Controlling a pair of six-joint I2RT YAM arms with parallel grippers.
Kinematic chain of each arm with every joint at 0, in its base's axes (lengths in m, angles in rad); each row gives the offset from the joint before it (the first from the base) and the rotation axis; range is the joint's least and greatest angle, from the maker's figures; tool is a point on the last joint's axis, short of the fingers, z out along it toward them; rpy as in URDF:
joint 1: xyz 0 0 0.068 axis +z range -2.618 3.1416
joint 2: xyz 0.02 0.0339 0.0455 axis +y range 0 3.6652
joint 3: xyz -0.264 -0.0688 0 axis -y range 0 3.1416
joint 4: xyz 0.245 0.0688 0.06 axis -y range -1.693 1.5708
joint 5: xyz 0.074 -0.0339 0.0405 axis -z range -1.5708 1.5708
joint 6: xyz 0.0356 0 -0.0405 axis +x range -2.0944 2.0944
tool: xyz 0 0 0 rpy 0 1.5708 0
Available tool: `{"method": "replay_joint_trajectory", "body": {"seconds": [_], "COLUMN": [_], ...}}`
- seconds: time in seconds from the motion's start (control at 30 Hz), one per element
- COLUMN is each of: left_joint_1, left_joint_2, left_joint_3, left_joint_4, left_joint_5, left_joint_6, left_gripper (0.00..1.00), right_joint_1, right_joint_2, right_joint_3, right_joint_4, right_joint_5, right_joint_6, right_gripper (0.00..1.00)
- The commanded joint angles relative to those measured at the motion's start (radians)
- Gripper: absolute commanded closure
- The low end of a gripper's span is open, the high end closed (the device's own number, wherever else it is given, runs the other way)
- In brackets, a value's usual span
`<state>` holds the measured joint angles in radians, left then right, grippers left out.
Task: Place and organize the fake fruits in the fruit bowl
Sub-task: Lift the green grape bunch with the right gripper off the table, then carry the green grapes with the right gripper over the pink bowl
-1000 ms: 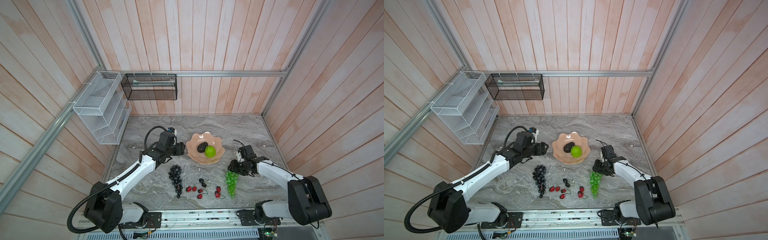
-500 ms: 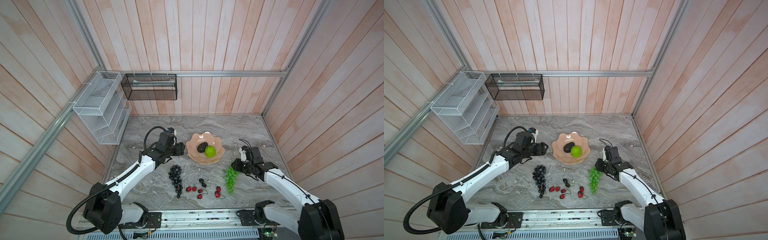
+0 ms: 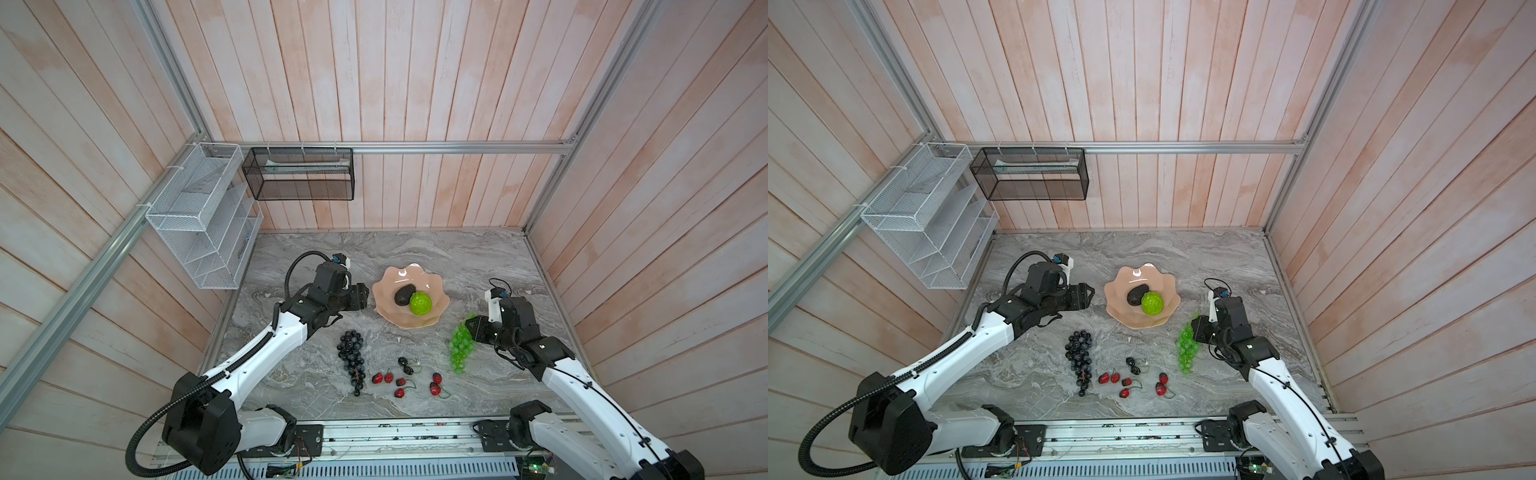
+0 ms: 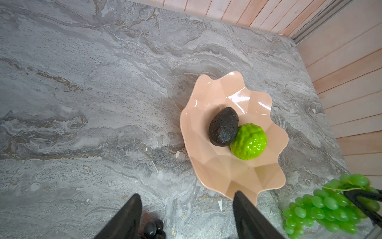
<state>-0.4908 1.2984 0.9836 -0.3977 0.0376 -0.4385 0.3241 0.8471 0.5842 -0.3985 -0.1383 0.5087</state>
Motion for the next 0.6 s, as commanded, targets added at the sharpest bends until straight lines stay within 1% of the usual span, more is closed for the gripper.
{"method": "replay_joint_trajectory", "body": {"seconds": [0.0, 0.1, 0.2, 0.43, 0.57], "left_joint_1": [0.004, 0.005, 0.004, 0.004, 0.004], "left_joint_2": [-0.021, -0.022, -0.026, -0.035, -0.053], "left_joint_3": [0.026, 0.03, 0.035, 0.033, 0.025], "left_joint_4": [-0.013, -0.014, -0.016, -0.016, -0.022], "left_joint_5": [-0.024, -0.024, -0.032, -0.056, -0.067], "left_joint_6": [-0.009, -0.012, -0.013, -0.016, -0.022], "left_gripper": [0.28, 0.28, 0.28, 0.28, 0.28], "right_joint_1": [0.01, 0.012, 0.016, 0.041, 0.069], "right_joint_2": [-0.045, -0.048, -0.015, 0.157, 0.252], "right_joint_3": [0.058, 0.126, 0.217, 0.461, 0.537], "right_joint_4": [-0.007, -0.022, -0.034, -0.02, 0.022], "right_joint_5": [0.046, 0.046, 0.037, -0.032, -0.088], "right_joint_6": [-0.01, -0.032, -0.053, -0.075, -0.056], "right_gripper": [0.8, 0.81, 0.81, 0.83, 0.83]}}
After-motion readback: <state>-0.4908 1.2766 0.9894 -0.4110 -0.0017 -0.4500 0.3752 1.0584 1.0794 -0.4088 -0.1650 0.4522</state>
